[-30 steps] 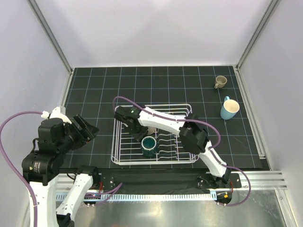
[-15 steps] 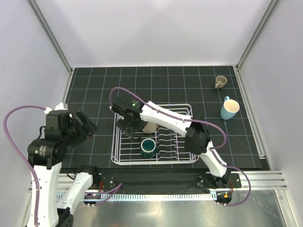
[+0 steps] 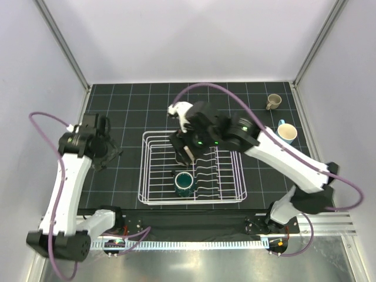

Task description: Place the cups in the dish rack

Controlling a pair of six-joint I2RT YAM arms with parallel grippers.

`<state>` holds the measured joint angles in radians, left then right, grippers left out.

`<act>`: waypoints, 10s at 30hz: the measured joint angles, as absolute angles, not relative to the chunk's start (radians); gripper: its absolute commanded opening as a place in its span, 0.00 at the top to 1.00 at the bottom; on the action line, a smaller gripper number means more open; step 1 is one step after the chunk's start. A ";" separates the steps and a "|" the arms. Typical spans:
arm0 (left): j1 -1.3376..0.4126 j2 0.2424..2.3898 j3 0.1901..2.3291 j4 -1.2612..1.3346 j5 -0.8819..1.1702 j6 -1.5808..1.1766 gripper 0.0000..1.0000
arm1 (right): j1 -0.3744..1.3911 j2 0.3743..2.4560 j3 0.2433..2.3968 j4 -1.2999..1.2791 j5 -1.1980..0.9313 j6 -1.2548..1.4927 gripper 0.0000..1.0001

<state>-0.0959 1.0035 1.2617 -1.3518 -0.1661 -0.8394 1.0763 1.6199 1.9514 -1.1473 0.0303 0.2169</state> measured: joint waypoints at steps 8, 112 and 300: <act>-0.010 1.243 1.280 -1.346 -0.373 -0.879 0.38 | 1.050 1.331 1.578 -1.077 -0.037 0.227 0.21; -0.029 0.807 0.897 0.550 0.514 -1.699 0.99 | 0.860 1.309 1.503 -0.432 -0.421 0.643 0.12; -0.387 1.145 0.954 -1.081 -0.051 -0.957 0.49 | 0.279 1.184 1.136 -0.833 -0.034 0.371 0.36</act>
<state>-0.3870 1.1450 0.9543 -1.0809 -0.0513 -0.9573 0.2790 1.1835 1.1362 -0.8330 -0.0341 0.3714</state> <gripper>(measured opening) 0.541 0.643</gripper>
